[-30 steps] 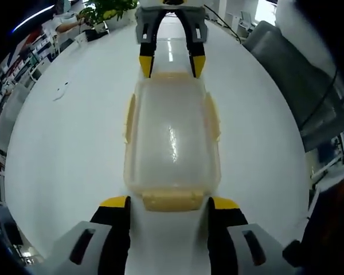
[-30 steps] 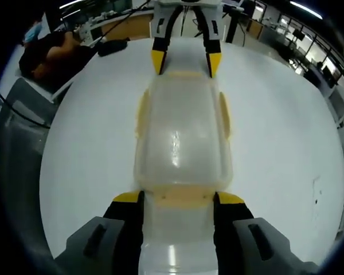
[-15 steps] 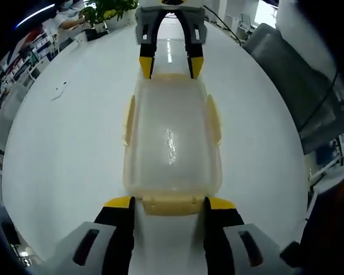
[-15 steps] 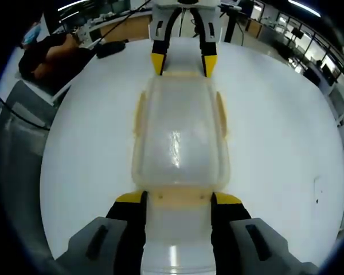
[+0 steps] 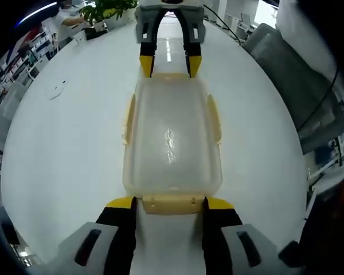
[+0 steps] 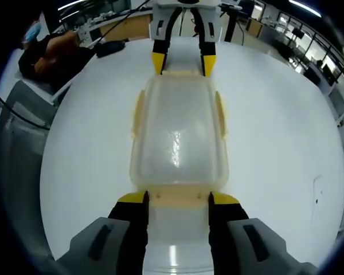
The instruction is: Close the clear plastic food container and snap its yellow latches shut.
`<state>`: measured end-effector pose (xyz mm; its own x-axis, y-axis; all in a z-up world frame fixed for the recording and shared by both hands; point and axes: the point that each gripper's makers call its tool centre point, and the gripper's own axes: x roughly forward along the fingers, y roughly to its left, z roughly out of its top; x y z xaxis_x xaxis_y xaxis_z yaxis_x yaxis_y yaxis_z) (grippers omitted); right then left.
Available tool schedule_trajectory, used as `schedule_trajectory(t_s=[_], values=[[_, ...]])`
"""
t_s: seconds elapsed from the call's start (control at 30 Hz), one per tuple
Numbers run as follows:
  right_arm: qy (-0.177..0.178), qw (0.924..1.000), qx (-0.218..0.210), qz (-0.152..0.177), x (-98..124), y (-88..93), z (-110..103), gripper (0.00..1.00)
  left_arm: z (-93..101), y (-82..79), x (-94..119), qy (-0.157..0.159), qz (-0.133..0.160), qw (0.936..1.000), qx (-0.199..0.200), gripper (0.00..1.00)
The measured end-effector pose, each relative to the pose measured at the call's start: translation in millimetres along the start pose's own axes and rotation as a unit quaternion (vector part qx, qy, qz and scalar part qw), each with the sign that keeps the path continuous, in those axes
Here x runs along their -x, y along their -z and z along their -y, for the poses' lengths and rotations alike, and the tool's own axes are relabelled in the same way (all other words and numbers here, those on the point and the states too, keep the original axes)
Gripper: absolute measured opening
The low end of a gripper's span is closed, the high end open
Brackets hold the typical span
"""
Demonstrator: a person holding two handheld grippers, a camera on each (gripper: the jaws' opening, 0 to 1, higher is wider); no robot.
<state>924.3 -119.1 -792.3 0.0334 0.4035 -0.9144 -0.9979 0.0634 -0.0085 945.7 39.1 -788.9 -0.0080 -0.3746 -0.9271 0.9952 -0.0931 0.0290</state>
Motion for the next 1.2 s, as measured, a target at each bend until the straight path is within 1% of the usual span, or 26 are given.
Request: schedule_trajectory(t_s=[0.07, 0.23, 0.5, 0.87, 0.97, 1.0, 1.07, 1.1, 1.13, 1.2], values=[[0.001, 1.0000, -0.001, 0.000, 0.5, 0.2, -0.3, 0.38, 0.5, 0.5, 1.0, 0.001, 0.000, 1.0000, -0.001, 0.35], [0.001, 1.0000, -0.001, 0.001, 0.2, 0.8, 1.5, 0.38, -0.5, -0.2, 0.7, 0.001, -0.003, 1.0000, 0.000, 0.34], [0.001, 1.0000, -0.003, 0.001, 7.5, 1.8, -5.3, 0.37, -1.6, -1.1, 0.4, 0.000, -0.002, 1.0000, 0.004, 0.33], [-0.001, 1.0000, 0.002, -0.005, 5.3, 1.1, -2.3, 0.35, -1.5, -1.6, 0.9, -0.001, 0.012, 0.9999, 0.009, 0.32], [-0.004, 0.9999, 0.006, -0.008, 5.2, 0.7, -1.8, 0.35, 0.1, -3.2, 1.0, -0.006, -0.003, 1.0000, 0.007, 0.32], [-0.005, 0.9999, 0.005, -0.010, 6.8, -0.3, -3.3, 0.35, 1.5, -3.5, 2.1, -0.006, -0.009, 0.9999, -0.001, 0.32], [-0.004, 0.9998, 0.011, -0.014, 11.7, -2.7, -6.4, 0.35, 3.4, -4.4, 4.8, -0.004, -0.012, 0.9999, 0.008, 0.32], [-0.004, 0.9998, 0.013, -0.015, 14.0, -3.8, -7.4, 0.35, 4.8, -5.0, 9.5, -0.005, -0.011, 0.9999, 0.009, 0.32], [-0.003, 0.9998, 0.013, -0.012, 14.8, -5.7, -3.8, 0.35, 5.2, -5.1, 12.2, -0.007, -0.011, 0.9999, 0.009, 0.32], [-0.004, 0.9998, 0.018, -0.011, 21.0, -9.9, -5.6, 0.35, 9.0, -8.1, 22.6, -0.009, -0.011, 0.9998, 0.013, 0.32]])
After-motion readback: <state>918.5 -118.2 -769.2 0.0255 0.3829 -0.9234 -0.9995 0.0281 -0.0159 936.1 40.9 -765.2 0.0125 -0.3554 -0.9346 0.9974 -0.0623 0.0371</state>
